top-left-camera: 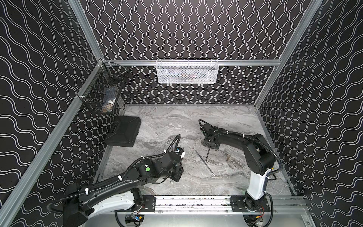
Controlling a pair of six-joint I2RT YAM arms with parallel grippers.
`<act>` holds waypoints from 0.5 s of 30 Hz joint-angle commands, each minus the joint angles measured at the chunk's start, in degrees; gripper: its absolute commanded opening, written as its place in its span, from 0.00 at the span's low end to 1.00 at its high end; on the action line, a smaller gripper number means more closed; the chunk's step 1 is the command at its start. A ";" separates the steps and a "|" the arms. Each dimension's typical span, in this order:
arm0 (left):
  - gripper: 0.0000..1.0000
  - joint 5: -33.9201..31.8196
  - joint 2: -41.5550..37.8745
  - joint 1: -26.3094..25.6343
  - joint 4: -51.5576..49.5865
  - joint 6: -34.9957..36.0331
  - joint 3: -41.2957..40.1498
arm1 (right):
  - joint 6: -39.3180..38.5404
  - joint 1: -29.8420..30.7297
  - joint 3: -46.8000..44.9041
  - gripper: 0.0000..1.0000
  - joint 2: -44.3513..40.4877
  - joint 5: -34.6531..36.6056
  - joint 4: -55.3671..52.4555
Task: Remove the protective cover of the pencils
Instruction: Move the pencil to the center of the board.
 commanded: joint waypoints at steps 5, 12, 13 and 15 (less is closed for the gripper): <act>0.19 0.21 1.49 0.06 1.43 -0.23 0.84 | -2.34 0.43 1.28 0.25 -0.10 -7.59 -8.04; 0.21 0.47 1.95 0.06 2.39 -0.14 0.64 | -4.06 -1.26 0.01 0.37 -9.16 -9.20 -10.51; 0.22 0.47 2.21 0.06 2.76 -0.06 0.56 | -4.01 -2.02 -0.79 0.36 -11.05 -8.99 -11.19; 0.28 0.72 3.08 0.08 3.74 -0.21 0.30 | -3.33 -4.03 -3.06 0.35 -15.00 -8.90 -12.43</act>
